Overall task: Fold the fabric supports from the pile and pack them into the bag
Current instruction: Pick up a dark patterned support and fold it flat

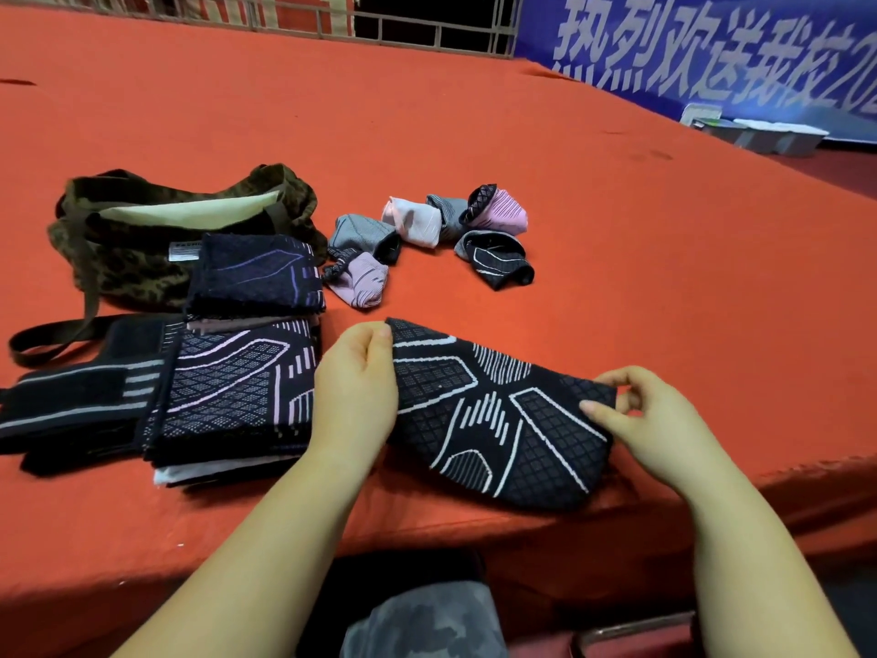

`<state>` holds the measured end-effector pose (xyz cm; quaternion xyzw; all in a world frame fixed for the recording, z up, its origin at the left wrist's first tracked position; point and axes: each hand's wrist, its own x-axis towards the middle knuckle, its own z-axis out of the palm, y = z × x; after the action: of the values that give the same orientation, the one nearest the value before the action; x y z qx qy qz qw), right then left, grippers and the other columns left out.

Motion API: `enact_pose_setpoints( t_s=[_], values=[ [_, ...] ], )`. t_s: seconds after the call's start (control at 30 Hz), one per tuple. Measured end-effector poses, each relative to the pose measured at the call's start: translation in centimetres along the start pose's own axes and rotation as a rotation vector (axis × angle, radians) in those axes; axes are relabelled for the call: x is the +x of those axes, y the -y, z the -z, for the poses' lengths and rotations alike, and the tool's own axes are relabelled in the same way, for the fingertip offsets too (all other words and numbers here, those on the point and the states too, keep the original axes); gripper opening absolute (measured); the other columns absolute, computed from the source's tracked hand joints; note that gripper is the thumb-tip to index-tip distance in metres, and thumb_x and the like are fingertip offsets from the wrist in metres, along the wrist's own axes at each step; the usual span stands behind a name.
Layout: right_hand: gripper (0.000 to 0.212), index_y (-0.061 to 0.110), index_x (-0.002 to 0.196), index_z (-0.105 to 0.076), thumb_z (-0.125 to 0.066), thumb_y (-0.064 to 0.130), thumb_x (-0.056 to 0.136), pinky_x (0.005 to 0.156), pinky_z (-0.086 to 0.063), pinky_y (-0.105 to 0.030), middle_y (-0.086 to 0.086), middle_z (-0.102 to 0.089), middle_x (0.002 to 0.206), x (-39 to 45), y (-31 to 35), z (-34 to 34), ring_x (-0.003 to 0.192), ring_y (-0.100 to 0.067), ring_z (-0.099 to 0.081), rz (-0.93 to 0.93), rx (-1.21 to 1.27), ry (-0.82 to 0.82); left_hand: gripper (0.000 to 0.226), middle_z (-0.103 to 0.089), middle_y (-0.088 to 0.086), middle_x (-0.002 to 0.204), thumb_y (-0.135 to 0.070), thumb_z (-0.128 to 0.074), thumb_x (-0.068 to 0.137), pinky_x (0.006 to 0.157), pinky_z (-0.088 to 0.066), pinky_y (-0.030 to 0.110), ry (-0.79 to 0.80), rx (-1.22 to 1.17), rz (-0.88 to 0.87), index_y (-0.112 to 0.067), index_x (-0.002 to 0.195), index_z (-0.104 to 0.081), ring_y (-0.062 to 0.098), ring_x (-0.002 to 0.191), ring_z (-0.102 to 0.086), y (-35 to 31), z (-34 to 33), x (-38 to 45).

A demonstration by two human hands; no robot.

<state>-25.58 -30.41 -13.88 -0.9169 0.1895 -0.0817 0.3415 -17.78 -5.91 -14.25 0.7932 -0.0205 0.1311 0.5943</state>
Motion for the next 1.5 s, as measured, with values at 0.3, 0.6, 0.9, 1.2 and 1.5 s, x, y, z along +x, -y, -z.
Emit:
enact_pose_setpoints(
  t_s=[0.3,0.6,0.9,1.2,1.5],
  values=[
    [0.037,0.017,0.126,-0.049,-0.06,0.017,0.09,0.069,-0.032,-0.027,0.006,-0.057,0.077,4.0,-0.4,-2.0,0.081,-0.02,-0.054,-0.092,0.055,-0.173,0.077,-0.048,0.002,0.139,-0.006,-0.048,0.085,0.109,-0.032,0.03,0.365,0.17,0.146,-0.022,0.152,-0.013,0.019,0.126,-0.047,1.5,-3.3,-1.2],
    [0.053,0.017,0.131,-0.053,-0.066,0.021,0.08,0.116,-0.004,-0.045,-0.012,-0.038,0.147,0.2,1.3,-9.4,0.142,-0.031,-0.021,0.164,-0.344,-0.209,0.056,-0.044,0.013,0.145,-0.027,-0.035,0.081,0.11,-0.026,0.053,0.549,0.926,-0.401,-0.017,0.134,-0.052,0.033,0.135,-0.038,3.0,-6.2,-3.1],
    [0.066,0.034,0.15,-0.013,-0.028,0.062,0.093,0.117,0.005,-0.035,0.004,0.001,0.16,-0.2,-1.2,-9.1,0.146,-0.013,0.007,0.064,-0.42,0.108,0.058,-0.013,0.006,0.158,-0.04,-0.04,0.097,0.115,-0.013,0.034,0.44,0.838,-0.074,-0.022,0.149,-0.023,0.021,0.145,-0.015,5.5,-4.5,-1.6],
    [0.103,0.036,0.15,-0.007,-0.012,0.083,0.057,0.114,0.013,-0.034,0.006,0.005,0.159,-2.1,1.8,-11.0,0.145,-0.01,0.01,0.27,-0.379,0.243,0.056,-0.054,0.012,0.131,-0.013,-0.053,0.088,0.095,-0.038,0.03,0.336,0.418,0.287,-0.014,0.14,-0.032,0.028,0.119,-0.052,3.3,-3.1,-0.9],
    [0.062,0.021,0.142,-0.041,-0.027,0.035,0.083,0.116,-0.017,-0.03,0.001,-0.044,0.145,-3.4,6.7,-14.5,0.137,-0.016,-0.032,0.111,0.193,0.129,0.039,-0.062,0.002,0.086,-0.011,-0.052,0.094,0.081,-0.047,0.03,0.165,-0.396,0.264,-0.021,0.13,-0.043,0.013,0.08,-0.06,2.1,-2.4,-2.3]
  ],
)
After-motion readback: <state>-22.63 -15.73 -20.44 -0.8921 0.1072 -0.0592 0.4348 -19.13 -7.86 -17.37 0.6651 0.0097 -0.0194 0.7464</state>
